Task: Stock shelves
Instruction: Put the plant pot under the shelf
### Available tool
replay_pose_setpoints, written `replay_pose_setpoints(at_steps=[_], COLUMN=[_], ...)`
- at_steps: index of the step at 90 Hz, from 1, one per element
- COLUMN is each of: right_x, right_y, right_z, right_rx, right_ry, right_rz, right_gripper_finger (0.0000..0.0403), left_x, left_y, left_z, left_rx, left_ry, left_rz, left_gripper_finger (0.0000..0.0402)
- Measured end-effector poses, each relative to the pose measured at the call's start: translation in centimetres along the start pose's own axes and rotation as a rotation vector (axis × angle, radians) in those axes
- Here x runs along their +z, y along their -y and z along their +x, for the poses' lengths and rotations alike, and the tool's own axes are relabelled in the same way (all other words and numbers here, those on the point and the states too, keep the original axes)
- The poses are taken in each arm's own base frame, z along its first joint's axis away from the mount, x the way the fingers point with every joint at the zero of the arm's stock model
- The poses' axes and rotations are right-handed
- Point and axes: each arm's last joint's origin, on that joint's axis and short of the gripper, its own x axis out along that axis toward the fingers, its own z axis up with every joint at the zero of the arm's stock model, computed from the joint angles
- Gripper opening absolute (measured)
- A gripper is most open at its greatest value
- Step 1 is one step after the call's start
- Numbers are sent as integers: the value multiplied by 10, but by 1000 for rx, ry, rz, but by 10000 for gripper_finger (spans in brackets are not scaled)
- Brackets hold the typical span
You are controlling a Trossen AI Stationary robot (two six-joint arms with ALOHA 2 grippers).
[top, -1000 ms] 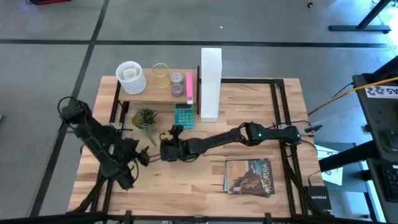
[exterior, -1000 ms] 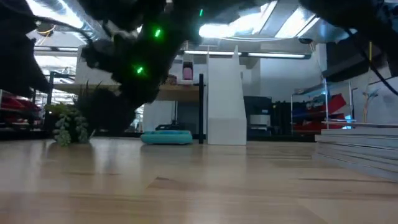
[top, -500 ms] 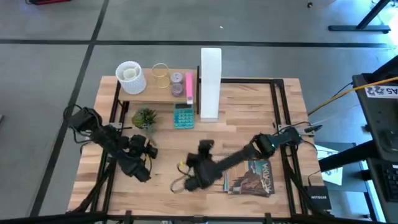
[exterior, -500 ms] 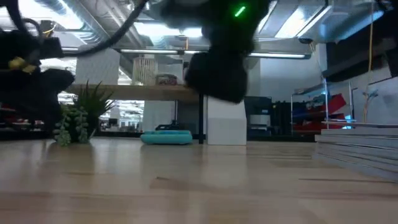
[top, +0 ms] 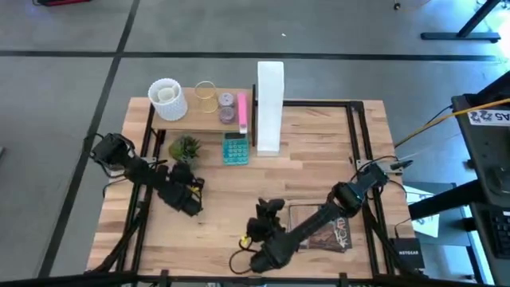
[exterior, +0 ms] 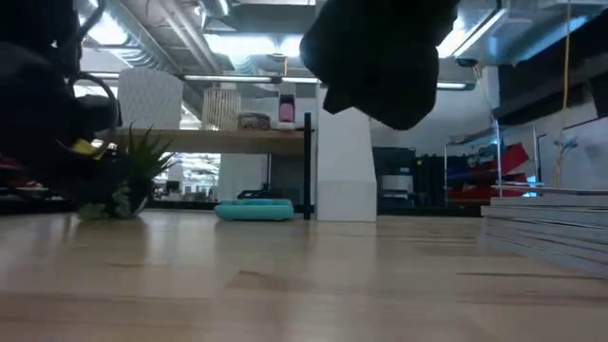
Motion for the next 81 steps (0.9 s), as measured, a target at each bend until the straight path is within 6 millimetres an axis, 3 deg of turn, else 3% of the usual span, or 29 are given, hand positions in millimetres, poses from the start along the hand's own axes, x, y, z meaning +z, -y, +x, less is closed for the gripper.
replay_pose_setpoints(at_steps=[81], right_x=[5], right_y=[-1], right_z=[8], right_rx=[9], right_ry=[-2], right_rz=[52], right_gripper_finger=[112], left_x=[12], left_y=[-18], left_z=[57], left_rx=[137], left_ry=[73], left_rz=[-64], left_gripper_finger=[38])
